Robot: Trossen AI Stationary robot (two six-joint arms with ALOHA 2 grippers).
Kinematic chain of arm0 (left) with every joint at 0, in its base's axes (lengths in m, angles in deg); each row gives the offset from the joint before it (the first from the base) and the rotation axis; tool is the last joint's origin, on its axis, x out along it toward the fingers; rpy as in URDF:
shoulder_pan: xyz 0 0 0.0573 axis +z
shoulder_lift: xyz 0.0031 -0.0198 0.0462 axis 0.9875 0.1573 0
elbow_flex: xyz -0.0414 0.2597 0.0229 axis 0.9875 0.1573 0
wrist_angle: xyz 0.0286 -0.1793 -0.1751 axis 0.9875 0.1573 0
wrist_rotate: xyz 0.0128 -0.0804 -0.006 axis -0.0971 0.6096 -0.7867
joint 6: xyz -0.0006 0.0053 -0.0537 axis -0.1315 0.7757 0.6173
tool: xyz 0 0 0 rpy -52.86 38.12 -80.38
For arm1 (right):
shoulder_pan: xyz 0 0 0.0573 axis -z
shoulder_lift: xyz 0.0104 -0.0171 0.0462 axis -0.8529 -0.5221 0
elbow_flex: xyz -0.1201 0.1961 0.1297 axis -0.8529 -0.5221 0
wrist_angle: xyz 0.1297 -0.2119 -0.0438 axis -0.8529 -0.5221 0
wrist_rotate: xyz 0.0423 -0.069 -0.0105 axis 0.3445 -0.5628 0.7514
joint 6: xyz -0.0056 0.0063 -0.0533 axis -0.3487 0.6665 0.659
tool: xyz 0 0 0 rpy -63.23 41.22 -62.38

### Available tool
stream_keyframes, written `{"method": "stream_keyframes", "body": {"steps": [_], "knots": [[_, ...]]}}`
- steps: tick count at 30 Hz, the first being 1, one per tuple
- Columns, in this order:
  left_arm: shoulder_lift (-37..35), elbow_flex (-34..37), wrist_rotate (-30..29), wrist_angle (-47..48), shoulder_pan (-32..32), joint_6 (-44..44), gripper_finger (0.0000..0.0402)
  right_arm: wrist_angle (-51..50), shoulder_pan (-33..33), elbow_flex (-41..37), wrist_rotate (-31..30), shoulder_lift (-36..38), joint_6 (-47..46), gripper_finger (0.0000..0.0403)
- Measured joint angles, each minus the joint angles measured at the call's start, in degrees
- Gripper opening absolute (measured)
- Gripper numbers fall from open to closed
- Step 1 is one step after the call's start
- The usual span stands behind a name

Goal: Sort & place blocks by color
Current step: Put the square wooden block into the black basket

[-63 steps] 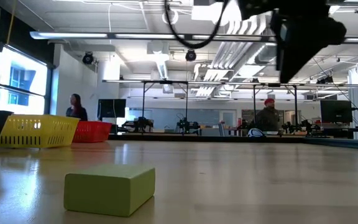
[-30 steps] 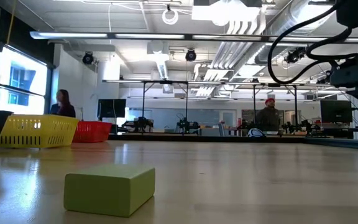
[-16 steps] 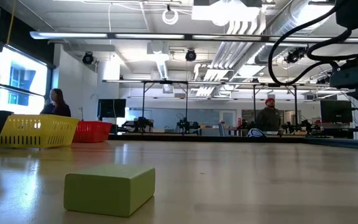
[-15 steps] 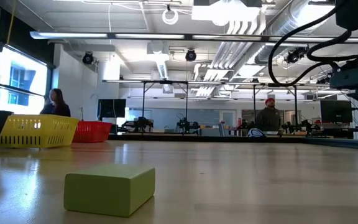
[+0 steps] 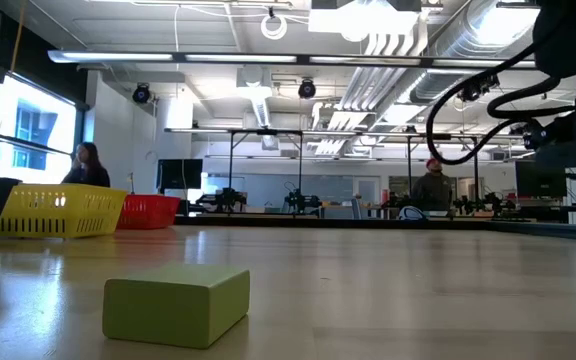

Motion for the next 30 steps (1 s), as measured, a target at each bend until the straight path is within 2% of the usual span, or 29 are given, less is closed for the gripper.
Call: {"method": "stream_keyframes", "body": {"steps": [1, 7, 12, 17, 25, 30], "knots": [[0.0, 0.0, -0.19, 0.0, 0.01, 0.0, 0.0174, 0.08, 0.0, 0.0, -0.08, 0.11, 0.88, 0.0109], [0.0, 0.0, -1.69, -0.32, 0.02, 0.0, 0.0174, 4.35, -0.02, 0.07, -1.39, 0.15, 5.11, 0.0109], [0.0, 0.0, -2.01, -1.29, 0.02, -0.06, 0.0174, 14.02, -0.02, 1.89, -6.8, -0.02, 10.35, 0.0109], [0.0, 0.0, -5.78, -1.63, 0.04, -3.89, 0.0174, 27.45, 0.0, 5.12, -14.14, 0.03, 20.74, 0.0109], [0.0, 0.0, -17.98, -8.89, 0.06, -19.5, 0.0174, 55.27, -0.01, 5.9, -18.62, 0.03, 42.15, 0.0109], [0.28, 0.0, -24.31, -17.54, 0.06, -33.76, 0.0174, 65.68, -0.02, 5.9, -18.67, 0.03, 49.58, 0.0109]]}}
